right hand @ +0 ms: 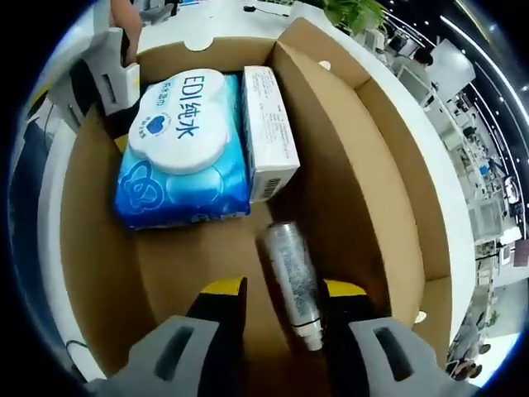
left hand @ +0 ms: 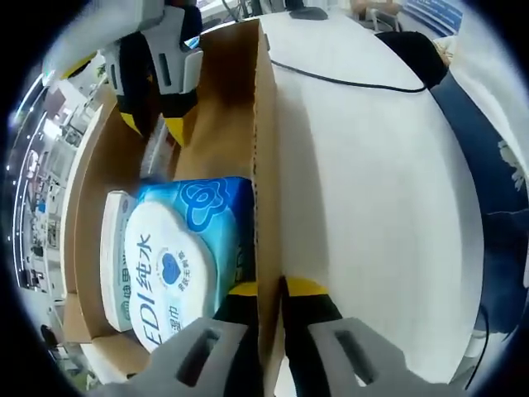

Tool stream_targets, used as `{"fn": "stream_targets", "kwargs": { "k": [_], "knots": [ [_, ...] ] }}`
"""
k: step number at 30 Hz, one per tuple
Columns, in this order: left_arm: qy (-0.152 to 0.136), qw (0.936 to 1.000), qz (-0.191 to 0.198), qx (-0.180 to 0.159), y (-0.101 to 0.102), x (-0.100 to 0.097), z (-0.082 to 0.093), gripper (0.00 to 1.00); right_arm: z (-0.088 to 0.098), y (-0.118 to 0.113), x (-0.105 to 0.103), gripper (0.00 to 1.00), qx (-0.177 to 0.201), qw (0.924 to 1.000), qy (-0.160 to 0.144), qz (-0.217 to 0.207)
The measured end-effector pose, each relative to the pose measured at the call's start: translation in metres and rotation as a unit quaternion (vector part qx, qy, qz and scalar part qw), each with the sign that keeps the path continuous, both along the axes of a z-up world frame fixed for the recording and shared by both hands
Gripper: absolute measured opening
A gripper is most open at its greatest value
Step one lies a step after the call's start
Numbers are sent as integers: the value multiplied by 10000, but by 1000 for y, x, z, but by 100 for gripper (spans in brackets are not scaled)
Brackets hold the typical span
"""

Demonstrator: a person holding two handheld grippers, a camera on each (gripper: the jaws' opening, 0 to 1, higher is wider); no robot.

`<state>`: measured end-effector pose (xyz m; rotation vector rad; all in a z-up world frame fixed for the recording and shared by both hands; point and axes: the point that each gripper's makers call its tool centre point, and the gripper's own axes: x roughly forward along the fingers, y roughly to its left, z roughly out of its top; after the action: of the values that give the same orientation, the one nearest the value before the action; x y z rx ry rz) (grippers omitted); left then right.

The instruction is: Operate the shoe box by opening the lid, removing the specified soft item, and placing it in the target area until the item is outside and the box remains undamaged.

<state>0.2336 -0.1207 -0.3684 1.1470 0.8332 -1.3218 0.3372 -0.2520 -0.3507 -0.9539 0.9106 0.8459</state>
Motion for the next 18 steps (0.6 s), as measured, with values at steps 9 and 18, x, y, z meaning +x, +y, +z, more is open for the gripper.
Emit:
{"fn": "stream_targets", "kwargs": {
  "k": [9,18],
  "knots": [
    [0,10000,23,-7,0,0,0,2,-3,0,-4,36,94,9998,145,-78],
    [3,10000,25,-2,0,0,1,2,-1,-3,-6,35,140,9996,207,-102]
  ]
}}
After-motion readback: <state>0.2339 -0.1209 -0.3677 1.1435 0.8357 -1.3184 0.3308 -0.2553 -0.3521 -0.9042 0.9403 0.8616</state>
